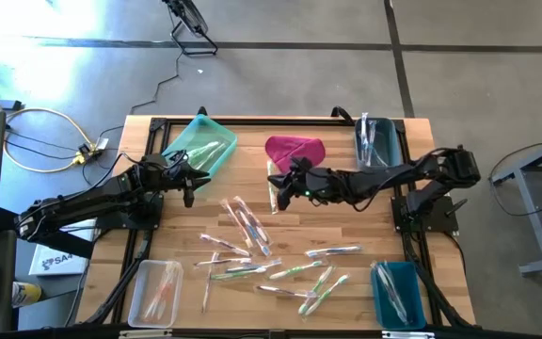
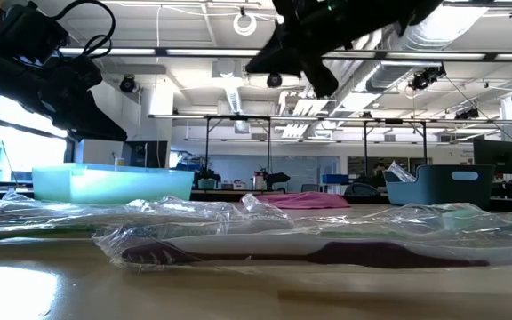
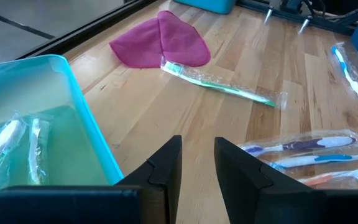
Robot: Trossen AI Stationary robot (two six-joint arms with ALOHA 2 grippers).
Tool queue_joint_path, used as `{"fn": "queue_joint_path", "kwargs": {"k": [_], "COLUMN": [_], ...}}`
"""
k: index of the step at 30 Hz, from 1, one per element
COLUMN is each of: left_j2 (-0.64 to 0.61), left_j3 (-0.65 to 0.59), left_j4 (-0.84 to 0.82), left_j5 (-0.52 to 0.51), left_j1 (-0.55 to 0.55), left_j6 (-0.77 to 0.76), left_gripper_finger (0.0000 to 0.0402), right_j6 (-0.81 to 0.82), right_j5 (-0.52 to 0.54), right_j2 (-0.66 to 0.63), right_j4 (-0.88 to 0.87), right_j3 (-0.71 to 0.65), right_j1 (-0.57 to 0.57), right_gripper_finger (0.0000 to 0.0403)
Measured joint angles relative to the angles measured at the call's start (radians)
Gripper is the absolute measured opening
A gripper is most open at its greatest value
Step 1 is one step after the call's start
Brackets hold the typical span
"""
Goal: Pick & Place Toothbrushes
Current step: Put the green toothbrush to the green bin
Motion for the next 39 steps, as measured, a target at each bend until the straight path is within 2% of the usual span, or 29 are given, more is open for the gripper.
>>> {"fn": "queue_joint_path", "kwargs": {"k": [5, 12, 19, 29, 39], "left_j2": [0.000, 0.000, 0.000, 0.000, 0.000], "left_j3": [0.000, 0.000, 0.000, 0.000, 0.000], "left_j4": [0.000, 0.000, 0.000, 0.000, 0.000], "left_j5": [0.000, 0.000, 0.001, 0.004, 0.003], "left_j1": [0.000, 0.000, 0.000, 0.000, 0.000], "left_j6": [0.000, 0.000, 0.000, 0.000, 0.000], "left_gripper_finger": [0.0093, 0.0093, 0.0093, 0.0093, 0.0093], "right_j6": [-0.073, -0.001, 0.076, 0.082, 0.157], "right_j5": [0.074, 0.239, 0.258, 0.076, -0.100], "right_j2": [0.000, 0.000, 0.043, 0.147, 0.276], "right_j4": [-0.047, -0.328, -0.457, -0.456, -0.490], "right_j3": [0.069, 0.178, 0.232, 0.234, 0.234], "right_j1": [0.046, 0.078, 0.069, -0.012, -0.065], "right_gripper_finger": [0.0003, 0.0003, 0.0003, 0.0003, 0.0012]}}
